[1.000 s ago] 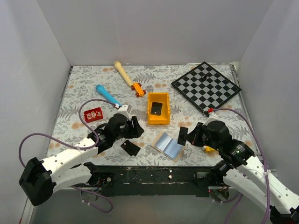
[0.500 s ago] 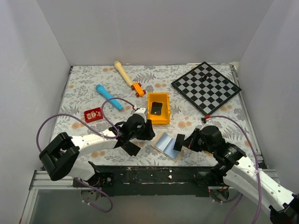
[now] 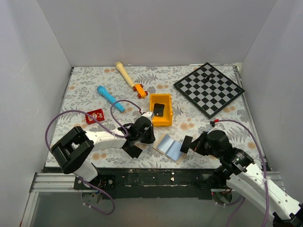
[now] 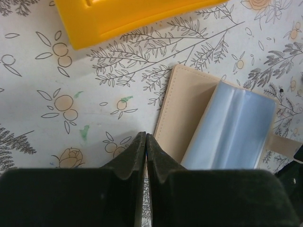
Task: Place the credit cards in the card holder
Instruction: Insert the credit card into the card holder.
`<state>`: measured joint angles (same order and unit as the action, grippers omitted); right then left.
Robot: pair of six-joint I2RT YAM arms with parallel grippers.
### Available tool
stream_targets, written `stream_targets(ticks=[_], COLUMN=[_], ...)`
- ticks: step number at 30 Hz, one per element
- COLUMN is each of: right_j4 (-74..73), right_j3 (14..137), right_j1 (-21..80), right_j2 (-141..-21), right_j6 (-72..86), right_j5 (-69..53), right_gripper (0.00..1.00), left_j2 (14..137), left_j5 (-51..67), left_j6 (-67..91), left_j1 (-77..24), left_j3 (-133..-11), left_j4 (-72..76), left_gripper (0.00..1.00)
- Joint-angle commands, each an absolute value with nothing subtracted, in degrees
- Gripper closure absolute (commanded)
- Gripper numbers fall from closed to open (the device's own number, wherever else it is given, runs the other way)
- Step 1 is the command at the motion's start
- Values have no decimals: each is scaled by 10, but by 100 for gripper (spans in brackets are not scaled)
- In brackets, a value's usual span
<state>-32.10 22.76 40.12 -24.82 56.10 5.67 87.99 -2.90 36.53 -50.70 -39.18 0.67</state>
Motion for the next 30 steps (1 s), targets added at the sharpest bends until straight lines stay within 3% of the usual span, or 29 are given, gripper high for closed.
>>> stream_targets(ticks=[1,30], right_j4=[-328,-298], right_j3=[246,221], right_j1=[399,399], right_j2=[-243,-268], right_j6=[568,548], right_j5=[71,19], right_gripper=[99,99], left_j2=[880,812], left_j5=[-13,-16], left_j6=[377,508], left_j1=[-523,-665], left_j3=[-389,-327], left_j4=[27,-23], left_gripper=[97,99])
